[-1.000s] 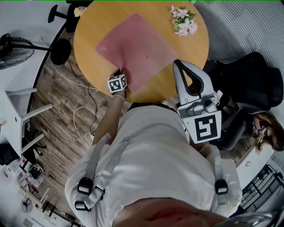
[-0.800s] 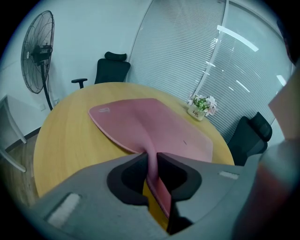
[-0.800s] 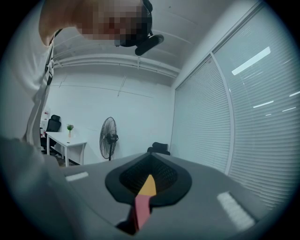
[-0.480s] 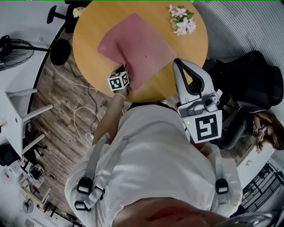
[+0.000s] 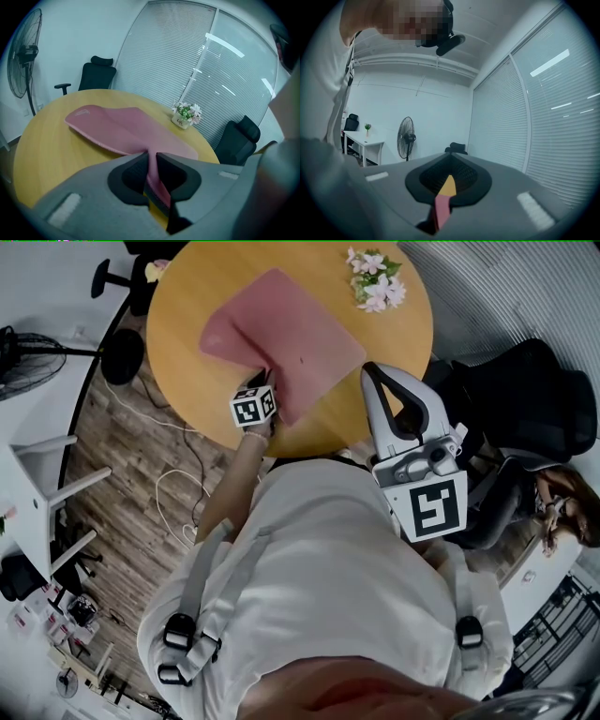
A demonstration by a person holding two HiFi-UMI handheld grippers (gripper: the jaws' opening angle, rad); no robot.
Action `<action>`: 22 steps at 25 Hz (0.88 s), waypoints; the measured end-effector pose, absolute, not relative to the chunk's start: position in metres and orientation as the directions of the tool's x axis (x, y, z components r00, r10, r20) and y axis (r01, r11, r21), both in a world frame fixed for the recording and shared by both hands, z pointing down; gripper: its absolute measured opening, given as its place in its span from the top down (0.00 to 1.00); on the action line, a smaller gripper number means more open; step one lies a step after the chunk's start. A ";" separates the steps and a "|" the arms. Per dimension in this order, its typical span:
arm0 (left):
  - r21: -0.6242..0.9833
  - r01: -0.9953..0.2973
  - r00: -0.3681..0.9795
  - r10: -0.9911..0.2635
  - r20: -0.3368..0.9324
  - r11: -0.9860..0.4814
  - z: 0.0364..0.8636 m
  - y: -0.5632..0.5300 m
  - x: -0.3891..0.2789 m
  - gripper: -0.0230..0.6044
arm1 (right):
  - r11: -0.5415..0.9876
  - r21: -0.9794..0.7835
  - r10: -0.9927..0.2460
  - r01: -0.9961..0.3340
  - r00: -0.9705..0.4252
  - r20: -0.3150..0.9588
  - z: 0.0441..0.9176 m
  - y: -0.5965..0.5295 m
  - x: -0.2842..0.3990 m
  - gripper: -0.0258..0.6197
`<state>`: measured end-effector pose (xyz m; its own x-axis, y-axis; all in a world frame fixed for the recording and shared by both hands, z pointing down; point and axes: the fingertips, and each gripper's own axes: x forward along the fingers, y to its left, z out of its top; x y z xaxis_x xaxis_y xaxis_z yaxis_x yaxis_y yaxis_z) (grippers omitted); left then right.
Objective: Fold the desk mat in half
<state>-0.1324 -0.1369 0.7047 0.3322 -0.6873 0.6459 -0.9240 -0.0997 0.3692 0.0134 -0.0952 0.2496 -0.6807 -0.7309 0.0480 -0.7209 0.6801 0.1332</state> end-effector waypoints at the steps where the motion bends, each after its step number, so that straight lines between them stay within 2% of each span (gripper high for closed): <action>1: 0.370 -0.923 0.337 -0.688 0.643 -0.106 0.704 -0.140 -0.130 0.88 | 0.678 0.134 -0.733 -0.723 -0.679 0.048 0.250 -0.096 0.014 0.95; 22: 0.370 -0.910 0.392 -0.679 0.621 -0.188 0.701 -0.172 -0.097 0.88 | 0.655 0.138 -0.753 -0.743 -0.656 0.049 0.249 -0.095 0.021 0.95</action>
